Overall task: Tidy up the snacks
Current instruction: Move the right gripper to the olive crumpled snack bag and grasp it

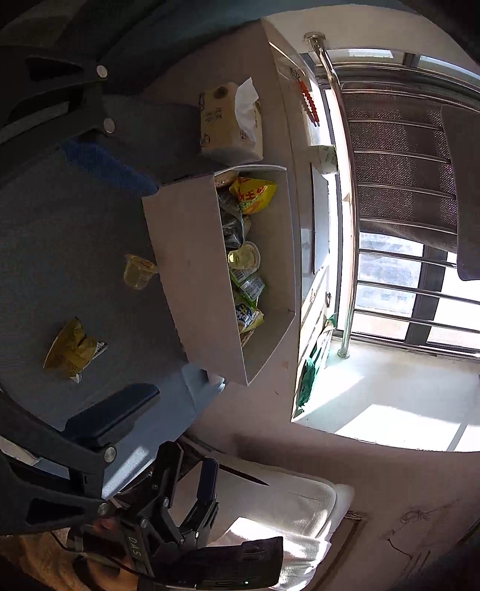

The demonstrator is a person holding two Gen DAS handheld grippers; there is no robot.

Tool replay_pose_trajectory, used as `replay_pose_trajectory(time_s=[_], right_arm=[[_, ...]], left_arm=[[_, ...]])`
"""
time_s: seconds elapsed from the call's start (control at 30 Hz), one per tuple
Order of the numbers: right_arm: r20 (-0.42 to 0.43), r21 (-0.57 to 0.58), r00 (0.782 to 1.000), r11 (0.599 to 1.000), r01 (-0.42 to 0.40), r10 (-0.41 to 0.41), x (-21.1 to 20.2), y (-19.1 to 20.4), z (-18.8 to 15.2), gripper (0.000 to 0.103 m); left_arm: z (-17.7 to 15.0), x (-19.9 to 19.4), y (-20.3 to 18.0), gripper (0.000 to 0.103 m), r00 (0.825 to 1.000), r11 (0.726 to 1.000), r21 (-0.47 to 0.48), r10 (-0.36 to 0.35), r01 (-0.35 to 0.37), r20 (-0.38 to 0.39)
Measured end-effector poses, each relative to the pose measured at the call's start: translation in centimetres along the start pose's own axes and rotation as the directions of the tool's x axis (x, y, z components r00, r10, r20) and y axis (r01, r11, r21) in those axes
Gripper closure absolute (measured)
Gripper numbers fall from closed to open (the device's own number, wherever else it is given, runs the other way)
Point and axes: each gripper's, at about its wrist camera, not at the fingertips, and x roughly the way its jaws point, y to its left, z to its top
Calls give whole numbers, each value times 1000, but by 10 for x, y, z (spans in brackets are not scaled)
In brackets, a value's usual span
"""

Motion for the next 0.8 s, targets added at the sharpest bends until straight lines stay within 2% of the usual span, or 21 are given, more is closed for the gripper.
replay_pose_trajectory(time_s=[0.13,0.27,0.37,0.5,0.8], right_arm=[[-41,34,998,999,-38,39,-2,5,-52,0],[-99,12,995,1000,-23,25,0,20,-103,0],[-148,10,987,998,-58,59,5,33,-124,0],[-182,-56,982,997,-58,47,17,49,-125,0],[-228,-103,972,991,-83,58,64,69,-90,0]], left_arm=[[-41,-5,3,0,999,996,-87,-8,5,-36],[-74,-15,3,0,999,988,-156,-25,18,-47],[-92,-22,3,0,998,983,-180,-39,29,-53],[-105,-28,4,0,997,982,-187,-26,12,-68],[-121,-40,21,0,998,970,-243,-11,-6,-68]])
